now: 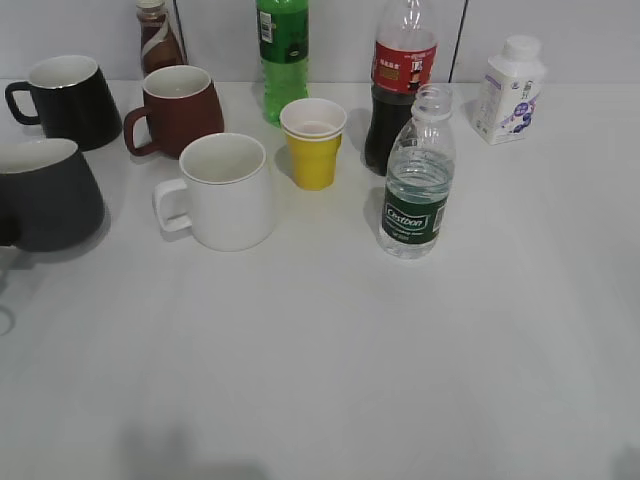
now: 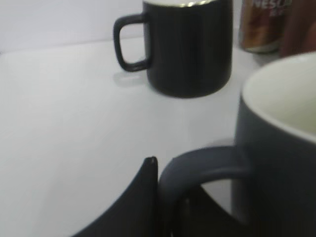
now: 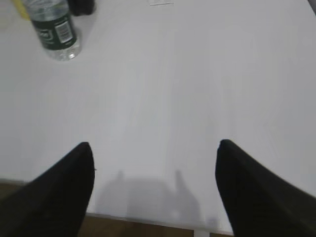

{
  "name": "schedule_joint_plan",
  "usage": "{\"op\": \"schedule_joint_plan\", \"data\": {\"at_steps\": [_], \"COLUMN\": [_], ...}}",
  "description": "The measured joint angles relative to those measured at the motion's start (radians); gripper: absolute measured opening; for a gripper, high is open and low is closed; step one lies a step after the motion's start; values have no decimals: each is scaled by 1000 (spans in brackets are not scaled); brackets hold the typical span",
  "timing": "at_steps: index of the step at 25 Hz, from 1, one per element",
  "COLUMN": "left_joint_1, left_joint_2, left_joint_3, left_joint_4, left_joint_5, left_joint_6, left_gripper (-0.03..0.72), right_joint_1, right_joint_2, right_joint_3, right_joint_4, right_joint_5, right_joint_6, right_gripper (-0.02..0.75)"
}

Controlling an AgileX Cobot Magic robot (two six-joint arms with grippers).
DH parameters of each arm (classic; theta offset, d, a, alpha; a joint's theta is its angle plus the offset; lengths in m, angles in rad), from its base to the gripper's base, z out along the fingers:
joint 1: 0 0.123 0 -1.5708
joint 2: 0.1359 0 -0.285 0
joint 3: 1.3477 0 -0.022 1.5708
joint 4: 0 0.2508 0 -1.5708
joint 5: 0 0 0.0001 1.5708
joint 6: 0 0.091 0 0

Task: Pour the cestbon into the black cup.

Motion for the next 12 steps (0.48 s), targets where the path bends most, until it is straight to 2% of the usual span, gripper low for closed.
{"op": "schedule_joint_plan", "data": {"at_steps": [3,5,12], "left_joint_1": [0,0,0], "left_joint_2": [-53,-94,-217], "left_joint_3": [1,1,9], "left_joint_4": [28,42,115], "left_joint_5": [11,8,19], "left_joint_6": [6,6,6], "left_gripper": [34,34,34], "right_joint_1": [0,0,0], "right_joint_2": [51,97,289], "right_joint_3": [-6,-13,41], "right_joint_4": [35,50,186], "right_joint_5": [-12,-89,-730], "right_joint_6": [-109,-171,-280], "right_gripper": [557,545,538]}}
